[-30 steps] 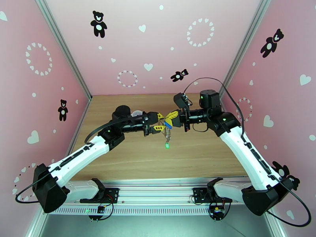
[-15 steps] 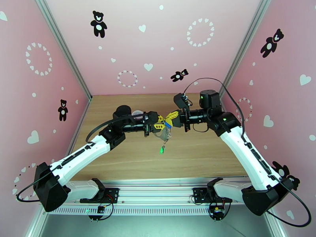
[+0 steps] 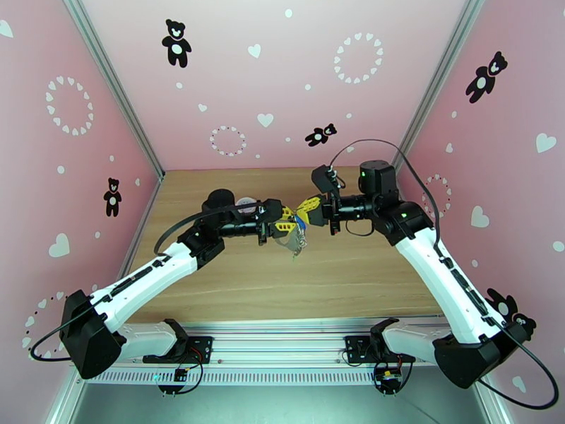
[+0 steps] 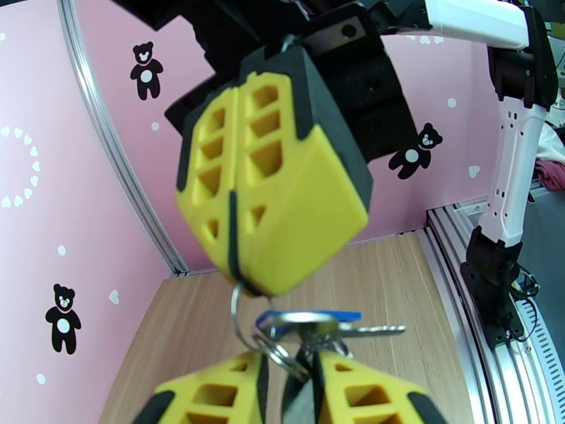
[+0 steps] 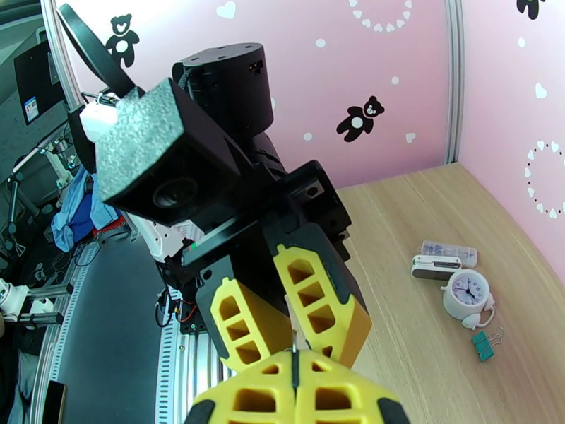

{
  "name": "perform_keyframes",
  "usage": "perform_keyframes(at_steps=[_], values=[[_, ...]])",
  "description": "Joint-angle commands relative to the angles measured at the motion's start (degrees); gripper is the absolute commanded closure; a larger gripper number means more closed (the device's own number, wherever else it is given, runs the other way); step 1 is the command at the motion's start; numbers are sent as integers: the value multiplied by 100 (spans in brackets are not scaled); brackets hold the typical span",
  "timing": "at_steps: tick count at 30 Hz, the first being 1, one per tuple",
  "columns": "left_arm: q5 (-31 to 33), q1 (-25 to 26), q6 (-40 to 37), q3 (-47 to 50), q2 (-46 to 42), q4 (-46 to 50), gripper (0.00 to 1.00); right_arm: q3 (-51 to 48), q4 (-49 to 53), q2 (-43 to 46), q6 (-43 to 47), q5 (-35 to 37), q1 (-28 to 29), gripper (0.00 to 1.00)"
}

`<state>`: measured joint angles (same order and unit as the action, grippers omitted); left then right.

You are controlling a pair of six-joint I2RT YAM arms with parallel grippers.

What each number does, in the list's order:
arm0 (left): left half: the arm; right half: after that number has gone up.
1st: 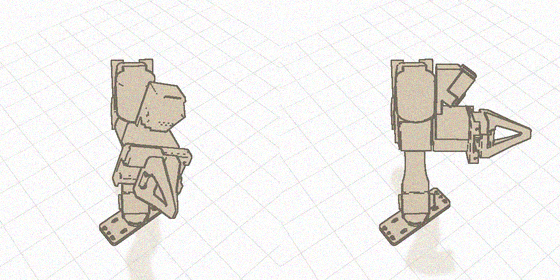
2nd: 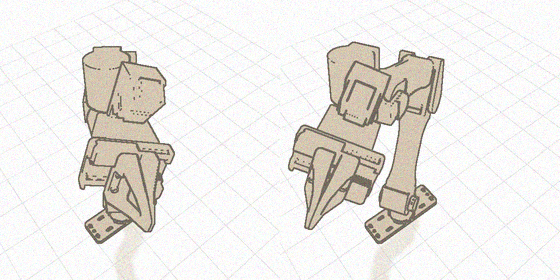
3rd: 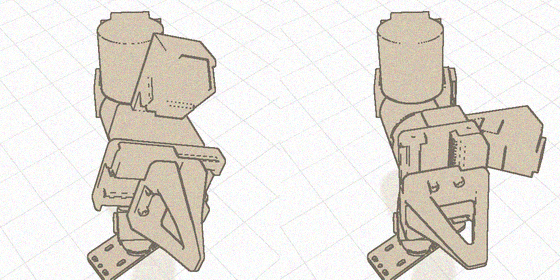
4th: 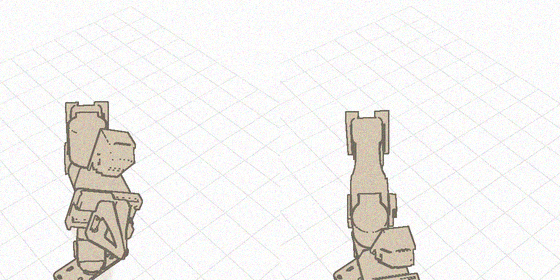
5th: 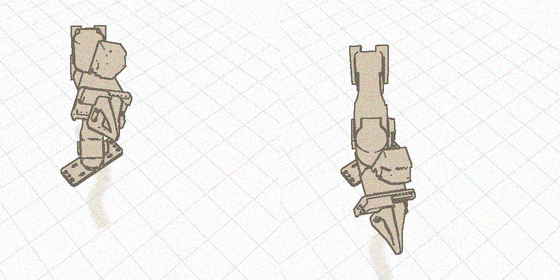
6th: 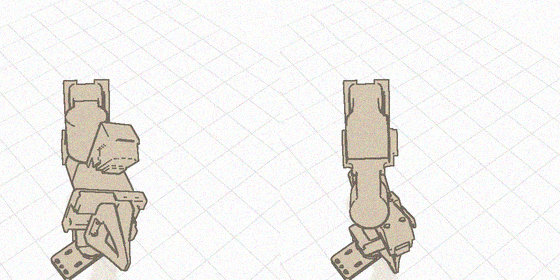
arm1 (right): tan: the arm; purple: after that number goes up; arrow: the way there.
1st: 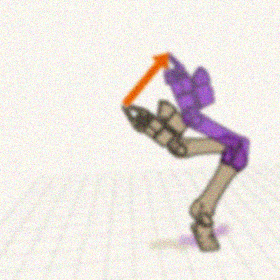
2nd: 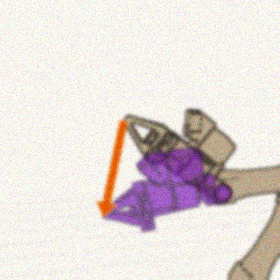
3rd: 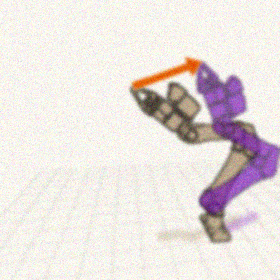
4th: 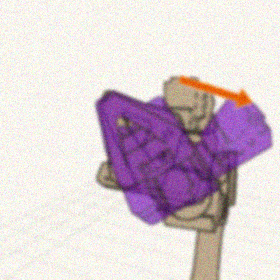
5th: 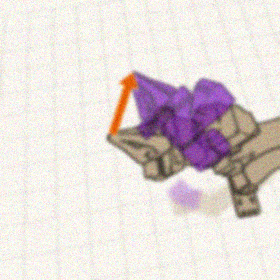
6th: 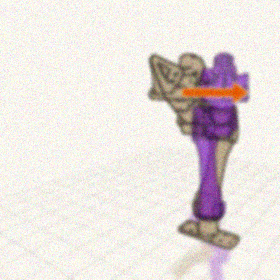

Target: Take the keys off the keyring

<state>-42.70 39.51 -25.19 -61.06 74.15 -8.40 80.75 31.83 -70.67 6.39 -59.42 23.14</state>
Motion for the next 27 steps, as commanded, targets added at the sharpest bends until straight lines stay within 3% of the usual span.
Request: perform_keyframes(at_steps=[1,11,18,27], values=[[-93,-30,39,9,79,-26,75,33,-209,144,-50,-26,-28,100],[5,-29,318,-24,112,-257,85,-25,-151,168,29,106,-28,100],[-17,-30,462,-29,102,-321,86,-59,-90,195,135,241,22,100],[62,-27,436,-73,12,-153,92,66,364,229,601,788,316,100]])
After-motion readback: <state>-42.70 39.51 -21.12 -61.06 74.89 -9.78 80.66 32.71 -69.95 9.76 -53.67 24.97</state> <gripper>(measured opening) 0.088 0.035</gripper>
